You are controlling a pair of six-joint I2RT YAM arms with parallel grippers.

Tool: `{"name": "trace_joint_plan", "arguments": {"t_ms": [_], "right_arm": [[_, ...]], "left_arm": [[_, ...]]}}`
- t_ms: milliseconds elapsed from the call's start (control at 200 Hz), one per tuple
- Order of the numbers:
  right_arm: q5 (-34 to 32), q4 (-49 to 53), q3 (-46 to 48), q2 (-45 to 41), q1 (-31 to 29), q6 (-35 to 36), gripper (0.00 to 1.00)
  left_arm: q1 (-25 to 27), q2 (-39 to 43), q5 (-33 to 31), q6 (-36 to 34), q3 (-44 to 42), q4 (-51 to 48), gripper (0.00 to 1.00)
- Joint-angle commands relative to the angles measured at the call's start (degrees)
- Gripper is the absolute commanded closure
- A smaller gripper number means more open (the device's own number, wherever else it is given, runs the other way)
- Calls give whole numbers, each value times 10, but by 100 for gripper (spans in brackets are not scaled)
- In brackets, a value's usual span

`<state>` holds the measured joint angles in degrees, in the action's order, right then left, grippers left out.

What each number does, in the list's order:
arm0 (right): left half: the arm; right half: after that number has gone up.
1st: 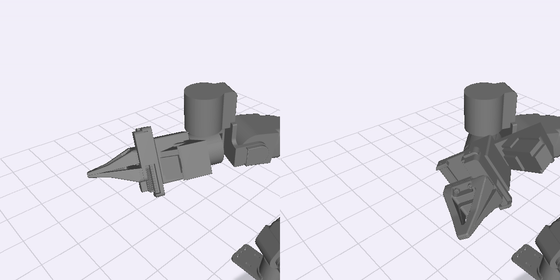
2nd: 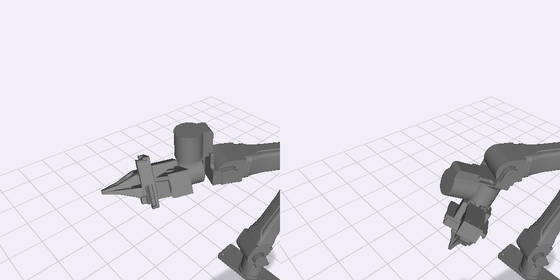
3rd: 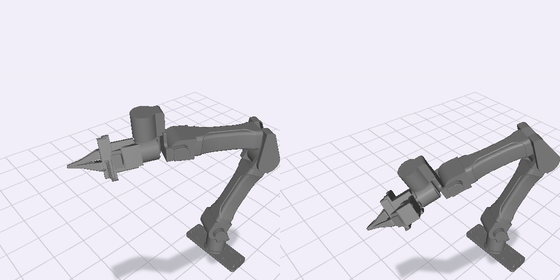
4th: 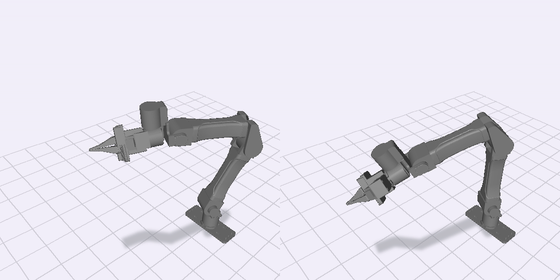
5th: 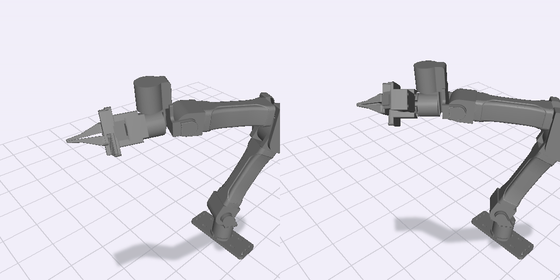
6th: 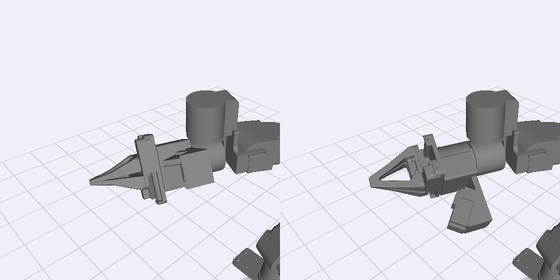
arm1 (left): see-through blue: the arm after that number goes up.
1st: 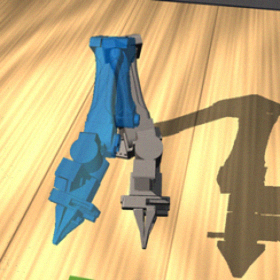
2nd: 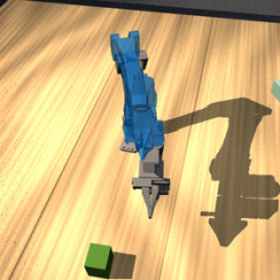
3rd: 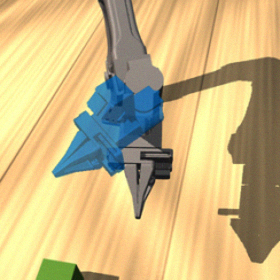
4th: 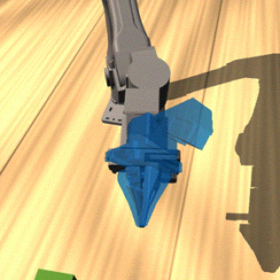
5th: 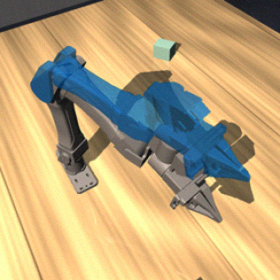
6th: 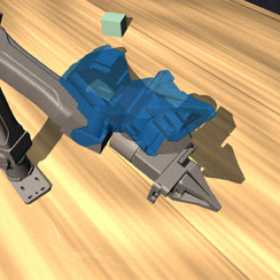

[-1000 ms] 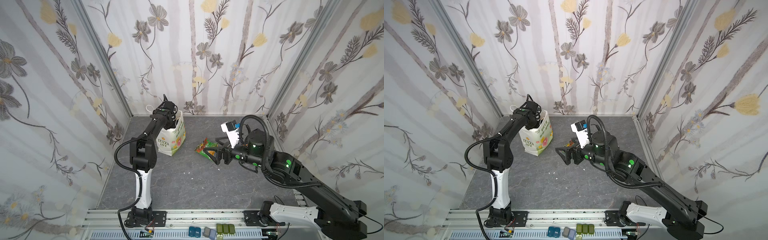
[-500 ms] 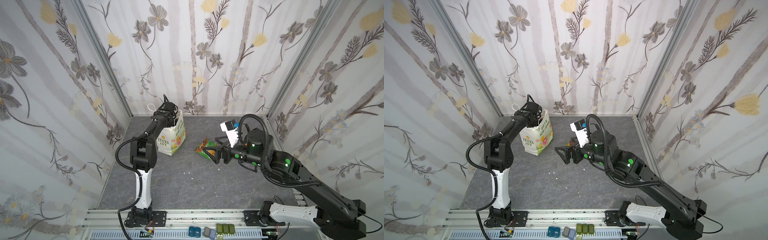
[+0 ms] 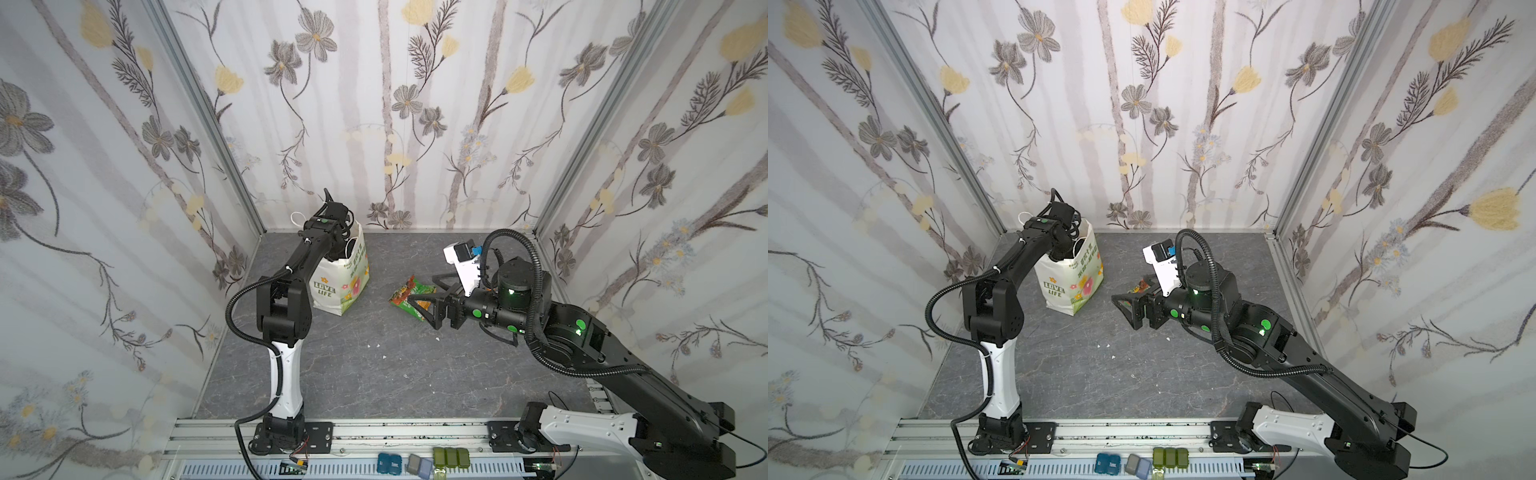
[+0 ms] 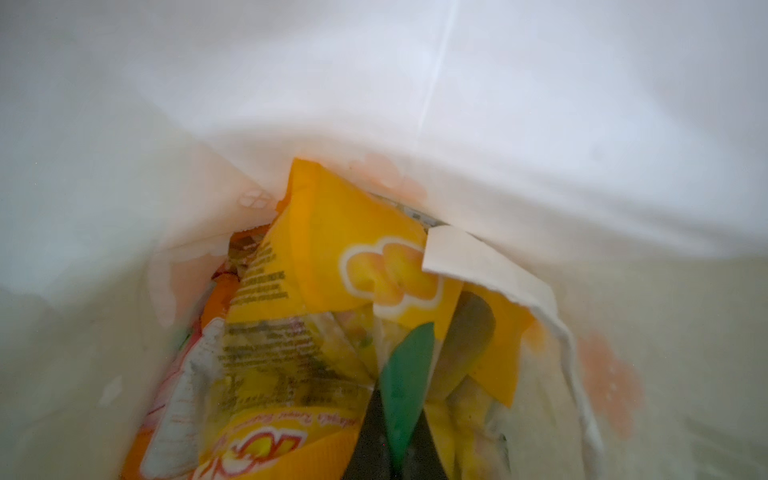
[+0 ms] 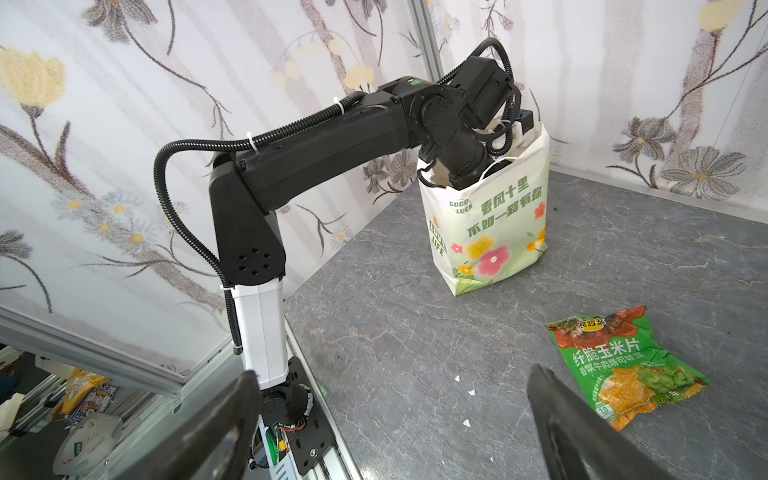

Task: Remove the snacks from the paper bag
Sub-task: 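Close the left gripper on the top of the yellow packet, then lift the yellow packet up out of the bag with the left gripper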

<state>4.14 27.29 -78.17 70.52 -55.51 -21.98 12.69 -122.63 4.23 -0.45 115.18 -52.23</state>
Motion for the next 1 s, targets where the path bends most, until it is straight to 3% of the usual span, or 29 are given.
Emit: {"name": "trace_joint_plan", "arguments": {"t_ms": [0,525,994], "right_arm": [[-5,-7,3,0,-1,-2,1],[-7,-7,4,-1,-2,-4,1],[-9,-5,5,-1,-2,-3,1]], "left_arm": [[-1,5,-18,-3,23,-68,100],[-1,21,-32,-8,102,-106,100],[-1,-15,-117,-41,218,-153,100]]}}
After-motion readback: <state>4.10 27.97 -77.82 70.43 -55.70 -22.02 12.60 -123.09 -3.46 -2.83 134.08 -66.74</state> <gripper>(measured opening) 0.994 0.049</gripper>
